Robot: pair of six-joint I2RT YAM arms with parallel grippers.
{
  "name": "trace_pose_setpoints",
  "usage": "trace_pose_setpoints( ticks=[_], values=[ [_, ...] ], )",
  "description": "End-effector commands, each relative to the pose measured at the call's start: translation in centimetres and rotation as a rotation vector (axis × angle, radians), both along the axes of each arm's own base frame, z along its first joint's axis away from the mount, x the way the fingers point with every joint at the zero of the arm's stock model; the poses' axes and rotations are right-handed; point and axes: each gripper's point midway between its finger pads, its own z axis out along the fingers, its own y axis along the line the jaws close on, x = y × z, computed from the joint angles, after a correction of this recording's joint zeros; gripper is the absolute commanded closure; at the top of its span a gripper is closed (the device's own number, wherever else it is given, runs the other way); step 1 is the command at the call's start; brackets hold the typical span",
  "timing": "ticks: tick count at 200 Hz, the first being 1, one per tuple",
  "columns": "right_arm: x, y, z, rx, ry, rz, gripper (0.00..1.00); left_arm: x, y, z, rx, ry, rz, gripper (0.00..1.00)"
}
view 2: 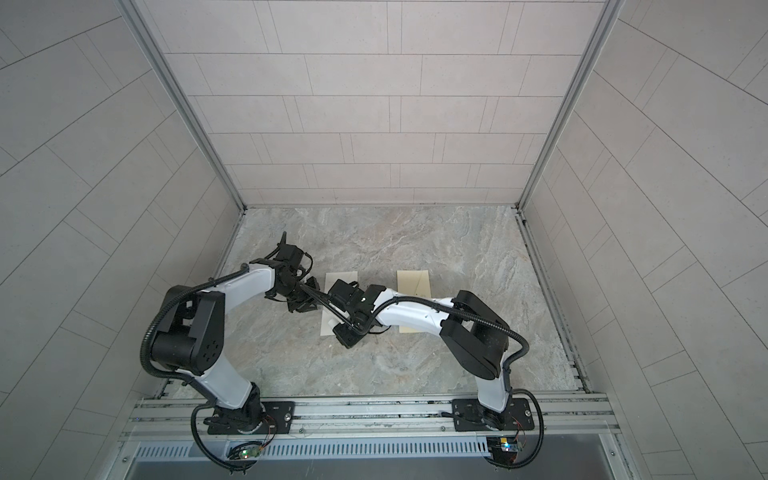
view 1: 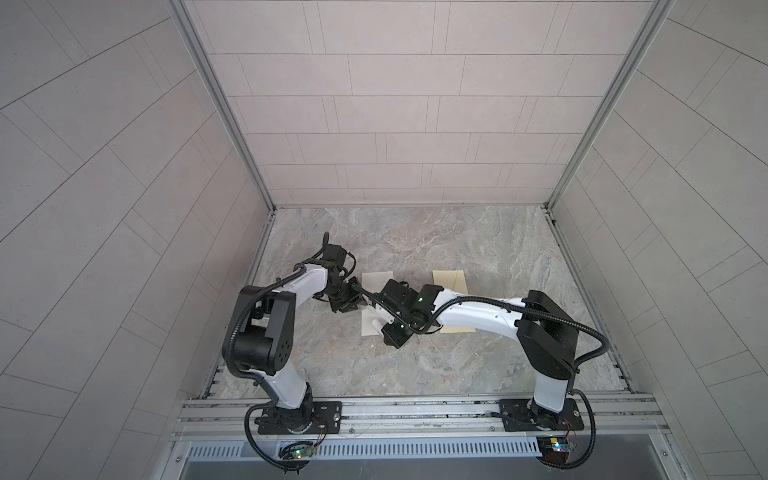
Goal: Place the letter into the envelope and seal it
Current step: 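Grasp the white glue stick with the right gripper and lift it, then raise the glue stick toward the translucent cap held by the left gripper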
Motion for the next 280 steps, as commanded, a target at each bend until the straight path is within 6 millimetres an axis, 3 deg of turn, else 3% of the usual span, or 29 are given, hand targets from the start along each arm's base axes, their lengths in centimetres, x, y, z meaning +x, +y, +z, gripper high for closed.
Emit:
trace_pose_setpoints(
  ticks=[1,47,95,163,232,280],
  values=[
    [0.7,1.2,0.2,0.058,0.008,-0.021,0.95,0.0,-1.3,-0.6,-0.029,0.027,-0.046,0.94],
    [2.5,1.5,-1.4,0.035,0.016,-0.046,0.95,-0.2,-1.9,-3.0,-0.004,0.075,-0.054,0.9],
    [4.1,0.6,-2.4,0.001,0.024,-0.125,0.96,-0.8,-2.1,-4.3,0.014,0.097,-0.051,0.87],
    [4.6,0.5,-3.8,-0.06,0.088,-0.168,0.96,-0.9,-2.2,-4.2,0.026,0.094,-0.059,0.74],
    [5.2,0.4,-3.6,-0.001,0.12,-0.206,0.96,-0.9,-2.3,-3.6,0.028,0.092,-0.099,0.57],
    [5.5,0.0,-3.8,-0.01,0.123,-0.224,0.97,-0.7,-2.4,-2.8,0.023,0.074,-0.119,0.54]
  ],
)
